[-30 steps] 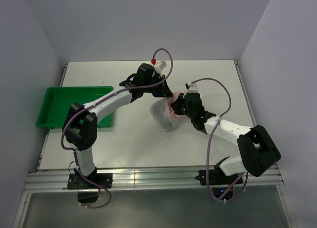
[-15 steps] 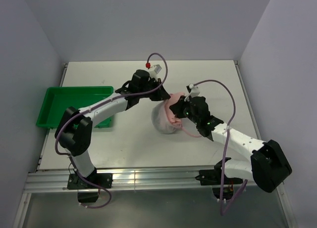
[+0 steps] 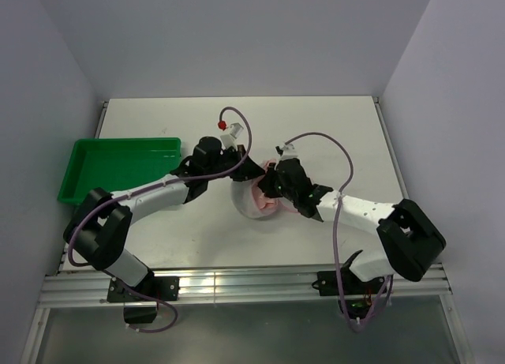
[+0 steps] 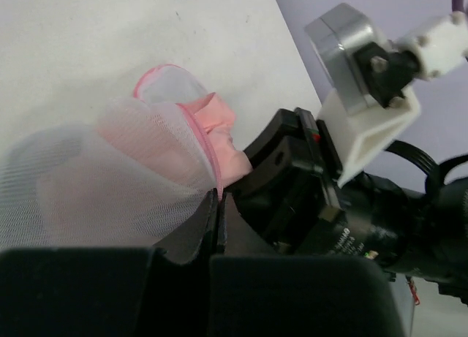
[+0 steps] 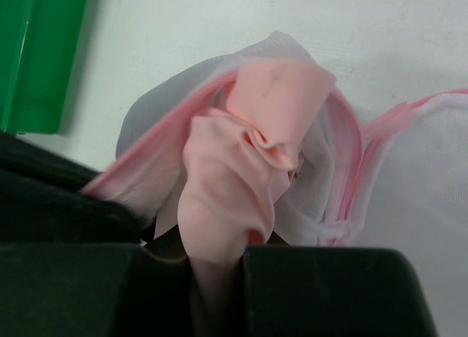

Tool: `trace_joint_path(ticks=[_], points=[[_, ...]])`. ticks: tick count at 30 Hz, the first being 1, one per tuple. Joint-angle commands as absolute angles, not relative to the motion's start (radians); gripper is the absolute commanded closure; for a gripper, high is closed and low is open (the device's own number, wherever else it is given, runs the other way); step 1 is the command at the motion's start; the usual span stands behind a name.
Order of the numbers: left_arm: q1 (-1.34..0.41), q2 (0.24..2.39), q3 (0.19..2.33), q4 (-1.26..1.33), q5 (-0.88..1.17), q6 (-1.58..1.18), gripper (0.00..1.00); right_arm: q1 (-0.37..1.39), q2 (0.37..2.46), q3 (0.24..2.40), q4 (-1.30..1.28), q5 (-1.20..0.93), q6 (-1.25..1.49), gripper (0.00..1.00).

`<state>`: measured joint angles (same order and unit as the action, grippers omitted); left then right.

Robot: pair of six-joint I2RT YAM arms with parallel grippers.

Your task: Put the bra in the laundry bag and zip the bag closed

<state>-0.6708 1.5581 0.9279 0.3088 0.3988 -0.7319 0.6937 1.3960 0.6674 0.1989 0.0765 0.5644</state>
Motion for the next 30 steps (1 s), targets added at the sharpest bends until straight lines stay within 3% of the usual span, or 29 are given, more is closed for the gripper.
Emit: trace_joint_path(ticks=[1,6,16,24,25,26,30], points=[[-0.68,1.537,0.93,0.463,0.457,-0.755,1.0,0.738,1.307,0.698,0.131,0.221,0.583,1.0],[-0.686,1.545,0.942,0.551,0.508,-0.822,1.0,0.739,1.204,0.719,0.022,0.294,0.614,1.0],[-0.695,1.476,0.804,0.58,0.472,-0.85,1.0,0.739,1.439,0.796,0.032,0.406,0.699,0.99],[-0.684,1.508,0.713,0.719,0.494,-0.909,1.0,0.739,1.448,0.805,-0.029,0.523,0.713,0.92],[-0.684,1.523,0.71,0.729,0.502,-0.914,1.0,0.739,1.445,0.81,-0.041,0.535,0.709,0.89],[-0.684,1.529,0.712,0.733,0.509,-0.919,1.0,0.739,1.439,0.811,-0.044,0.538,0.698,0.76],[-0.68,1.502,0.677,0.742,0.485,-0.925,1.0,0.741,1.428,0.86,-0.109,0.534,0.654,0.43]])
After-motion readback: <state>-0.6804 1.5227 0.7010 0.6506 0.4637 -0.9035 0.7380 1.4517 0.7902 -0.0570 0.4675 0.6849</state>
